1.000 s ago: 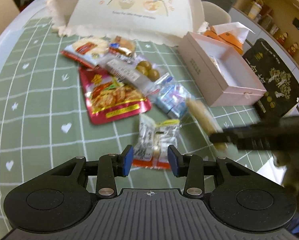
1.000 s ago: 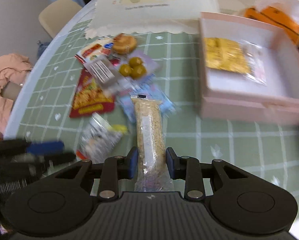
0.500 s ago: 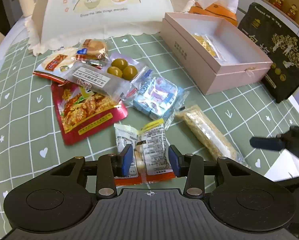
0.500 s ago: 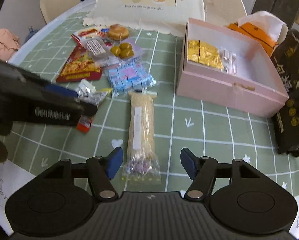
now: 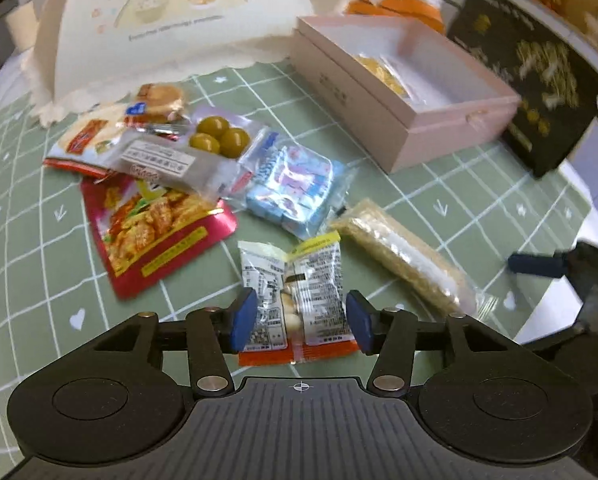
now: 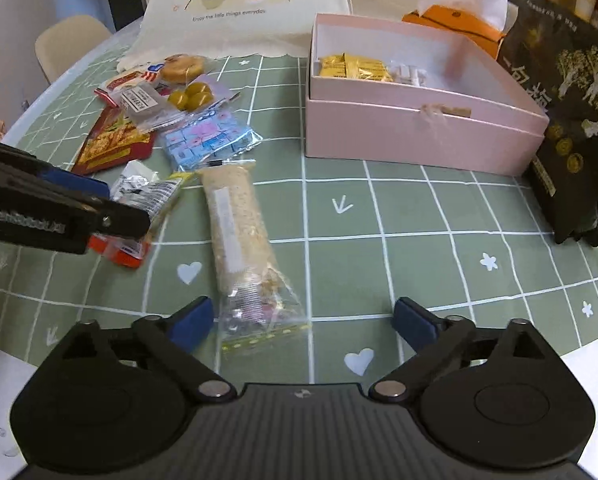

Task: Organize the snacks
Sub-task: 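Grasp the white-wrapped snack with the left tool and lift it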

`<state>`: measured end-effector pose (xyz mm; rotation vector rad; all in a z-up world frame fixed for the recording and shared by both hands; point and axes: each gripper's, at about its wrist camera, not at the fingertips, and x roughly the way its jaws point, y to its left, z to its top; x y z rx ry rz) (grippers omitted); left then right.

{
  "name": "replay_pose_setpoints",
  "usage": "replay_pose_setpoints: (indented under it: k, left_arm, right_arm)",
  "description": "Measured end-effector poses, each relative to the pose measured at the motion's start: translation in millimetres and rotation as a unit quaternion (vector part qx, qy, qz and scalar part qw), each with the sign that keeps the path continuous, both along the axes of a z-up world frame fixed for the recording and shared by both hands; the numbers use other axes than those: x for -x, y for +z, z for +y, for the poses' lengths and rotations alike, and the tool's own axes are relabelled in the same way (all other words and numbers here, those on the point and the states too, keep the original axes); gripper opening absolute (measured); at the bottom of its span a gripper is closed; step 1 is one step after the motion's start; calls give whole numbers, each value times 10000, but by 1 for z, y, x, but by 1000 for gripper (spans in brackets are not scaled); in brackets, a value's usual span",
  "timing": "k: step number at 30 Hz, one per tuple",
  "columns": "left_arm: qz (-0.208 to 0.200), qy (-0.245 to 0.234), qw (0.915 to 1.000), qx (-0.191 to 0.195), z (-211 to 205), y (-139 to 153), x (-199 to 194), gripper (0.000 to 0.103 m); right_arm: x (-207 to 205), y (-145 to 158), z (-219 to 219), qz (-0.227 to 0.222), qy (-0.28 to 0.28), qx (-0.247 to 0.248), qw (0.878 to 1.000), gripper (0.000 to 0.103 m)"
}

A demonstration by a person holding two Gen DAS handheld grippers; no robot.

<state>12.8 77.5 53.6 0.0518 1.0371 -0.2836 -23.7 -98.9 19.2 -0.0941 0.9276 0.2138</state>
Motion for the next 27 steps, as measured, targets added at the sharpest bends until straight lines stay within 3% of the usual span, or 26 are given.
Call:
replay_pose_setpoints:
  k: [4, 7, 11, 21, 27]
  left_arm:
    - [-141, 370, 9991, -181, 9, 5, 1, 51]
    - [272, 409, 9987, 144, 12, -6, -9, 52]
    - [478, 457, 9960, 600, 9, -11, -15, 52]
    - [286, 182, 9983, 466, -11, -16, -17, 56]
    - [537, 434, 9933, 932, -4, -17, -22, 54]
  right_arm:
    - [3, -4, -1, -129, -107, -53, 9998, 103]
    - [5, -4, -1, -199, -144, -63, 9997, 103]
    - [6, -4, -1, -224, -155, -70, 9996, 103]
    - [11, -6, 4, -327, -221, -79, 9992, 103]
    - [13, -6, 11, -394, -180, -85, 9990, 103]
